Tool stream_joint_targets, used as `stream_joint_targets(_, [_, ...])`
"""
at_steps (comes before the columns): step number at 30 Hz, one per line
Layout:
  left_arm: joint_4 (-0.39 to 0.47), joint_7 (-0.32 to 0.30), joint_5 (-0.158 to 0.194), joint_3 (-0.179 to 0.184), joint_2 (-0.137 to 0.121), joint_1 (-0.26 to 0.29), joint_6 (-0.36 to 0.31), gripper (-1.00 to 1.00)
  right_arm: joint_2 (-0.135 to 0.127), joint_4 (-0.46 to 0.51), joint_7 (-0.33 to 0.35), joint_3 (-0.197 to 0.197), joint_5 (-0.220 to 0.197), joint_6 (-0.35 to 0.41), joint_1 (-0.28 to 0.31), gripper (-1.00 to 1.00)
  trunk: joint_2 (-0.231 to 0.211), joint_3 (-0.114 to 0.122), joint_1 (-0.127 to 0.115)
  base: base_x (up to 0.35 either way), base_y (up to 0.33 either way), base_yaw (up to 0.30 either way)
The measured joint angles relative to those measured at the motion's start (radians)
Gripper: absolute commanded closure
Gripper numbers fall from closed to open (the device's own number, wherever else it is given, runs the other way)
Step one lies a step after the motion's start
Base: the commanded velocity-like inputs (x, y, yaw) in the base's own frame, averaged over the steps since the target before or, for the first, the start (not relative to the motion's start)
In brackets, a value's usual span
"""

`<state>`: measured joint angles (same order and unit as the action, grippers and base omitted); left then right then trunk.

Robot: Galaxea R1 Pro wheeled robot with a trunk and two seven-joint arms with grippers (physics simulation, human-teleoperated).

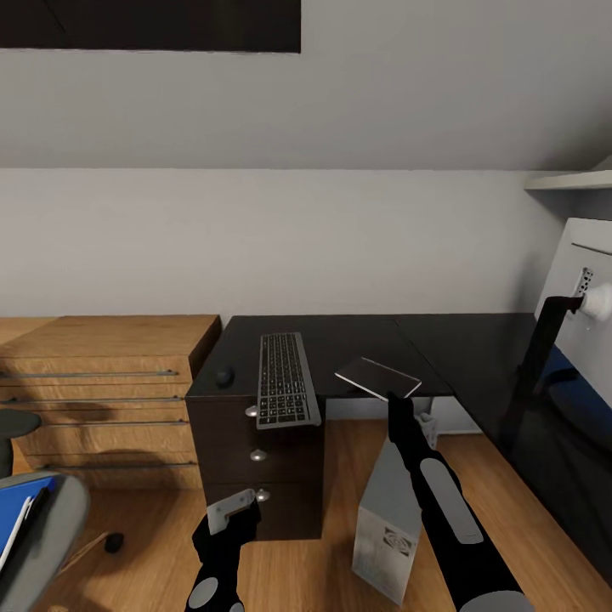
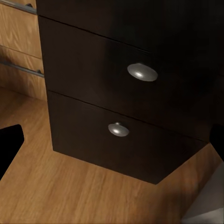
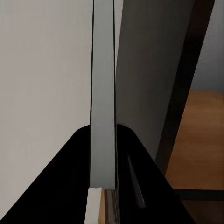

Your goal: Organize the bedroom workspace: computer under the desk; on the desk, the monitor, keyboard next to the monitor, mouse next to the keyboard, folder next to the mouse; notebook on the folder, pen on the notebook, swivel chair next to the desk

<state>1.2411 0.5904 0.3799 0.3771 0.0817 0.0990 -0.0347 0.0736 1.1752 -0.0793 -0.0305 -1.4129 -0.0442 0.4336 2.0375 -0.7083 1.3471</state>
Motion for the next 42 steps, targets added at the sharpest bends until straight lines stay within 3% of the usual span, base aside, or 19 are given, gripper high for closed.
stream_joint_targets(42, [-0.014,0.000,0.001,0.000,-0.002,0.000,0.001,-1.00,-0.001,0.000,-0.001,0.000,0.000,0.001,0.000,1.00,0.000,0.000,0.000,0.031,0.000,0.000])
